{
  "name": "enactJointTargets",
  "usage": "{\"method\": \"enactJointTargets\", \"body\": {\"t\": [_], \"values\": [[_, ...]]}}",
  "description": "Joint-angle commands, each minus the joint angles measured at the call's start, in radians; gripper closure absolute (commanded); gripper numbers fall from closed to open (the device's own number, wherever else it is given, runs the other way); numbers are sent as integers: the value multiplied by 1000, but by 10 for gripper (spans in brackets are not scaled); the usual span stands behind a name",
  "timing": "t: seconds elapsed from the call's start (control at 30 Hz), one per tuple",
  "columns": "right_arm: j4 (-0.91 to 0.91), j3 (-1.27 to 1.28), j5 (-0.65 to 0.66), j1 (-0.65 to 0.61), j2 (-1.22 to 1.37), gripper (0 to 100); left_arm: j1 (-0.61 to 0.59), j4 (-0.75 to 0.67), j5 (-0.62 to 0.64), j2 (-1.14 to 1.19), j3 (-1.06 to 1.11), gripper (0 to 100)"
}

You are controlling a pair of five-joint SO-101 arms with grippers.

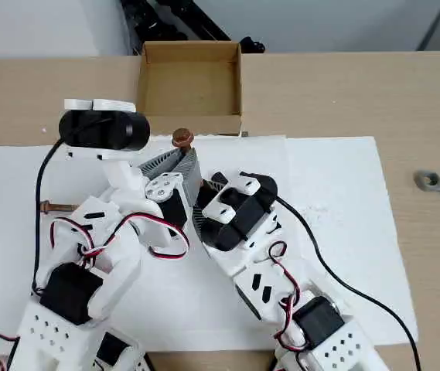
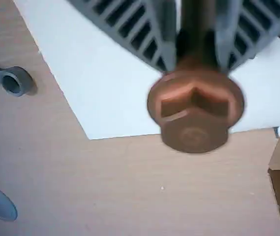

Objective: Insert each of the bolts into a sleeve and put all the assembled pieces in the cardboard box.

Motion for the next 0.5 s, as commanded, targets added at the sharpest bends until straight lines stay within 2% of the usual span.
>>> {"method": "enactJointTargets", "body": {"t": [0.0,0.2,0.33,0.47], "values": [[-24,-28,9,-5,-13,997,6,-20,3,-29,-7,949],[-24,-28,9,-5,-13,997,8,-20,8,-29,31,868],[-24,-28,9,-5,-13,997,6,3,5,-31,33,857],[-22,-28,9,-5,-13,997,5,83,-12,-31,-13,806]]}}
